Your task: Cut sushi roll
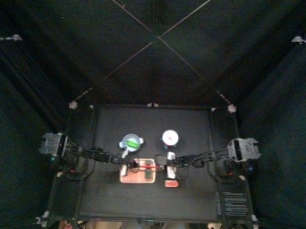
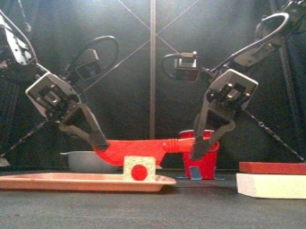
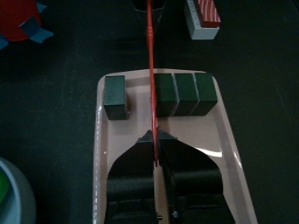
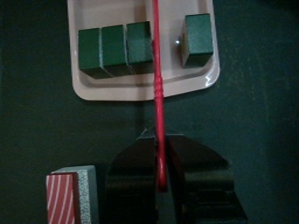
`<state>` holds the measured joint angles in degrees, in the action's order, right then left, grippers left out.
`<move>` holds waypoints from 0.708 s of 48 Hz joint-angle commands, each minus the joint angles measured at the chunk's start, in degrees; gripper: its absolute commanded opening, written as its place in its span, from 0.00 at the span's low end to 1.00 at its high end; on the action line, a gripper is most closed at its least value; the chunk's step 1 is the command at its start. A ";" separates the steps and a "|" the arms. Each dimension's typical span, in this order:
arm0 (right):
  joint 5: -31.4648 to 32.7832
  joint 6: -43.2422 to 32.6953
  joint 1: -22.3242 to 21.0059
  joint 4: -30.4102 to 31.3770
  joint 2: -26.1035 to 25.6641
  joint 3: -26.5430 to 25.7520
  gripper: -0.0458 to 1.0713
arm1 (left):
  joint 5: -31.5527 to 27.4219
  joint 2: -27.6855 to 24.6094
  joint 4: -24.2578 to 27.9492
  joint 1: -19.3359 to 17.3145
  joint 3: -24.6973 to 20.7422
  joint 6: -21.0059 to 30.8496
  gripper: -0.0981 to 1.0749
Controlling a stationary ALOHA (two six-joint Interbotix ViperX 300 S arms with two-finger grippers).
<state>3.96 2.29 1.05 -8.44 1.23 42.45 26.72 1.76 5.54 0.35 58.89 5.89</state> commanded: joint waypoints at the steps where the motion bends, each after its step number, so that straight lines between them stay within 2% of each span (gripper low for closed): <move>1: -0.88 0.00 -0.18 0.79 -2.99 -1.67 0.36 | 1.05 1.49 0.00 -0.35 -1.85 0.09 0.34; 17: -0.88 0.00 0.26 1.67 -6.77 -0.97 0.36 | 1.05 7.21 2.46 1.05 -0.53 0.18 0.34; 34: -1.14 -0.09 2.46 0.88 -5.36 0.35 0.36 | 1.05 1.58 2.29 4.13 -1.05 0.53 0.34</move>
<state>3.96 2.11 3.16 -7.29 -3.25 43.51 26.98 4.22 7.82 4.04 59.77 6.59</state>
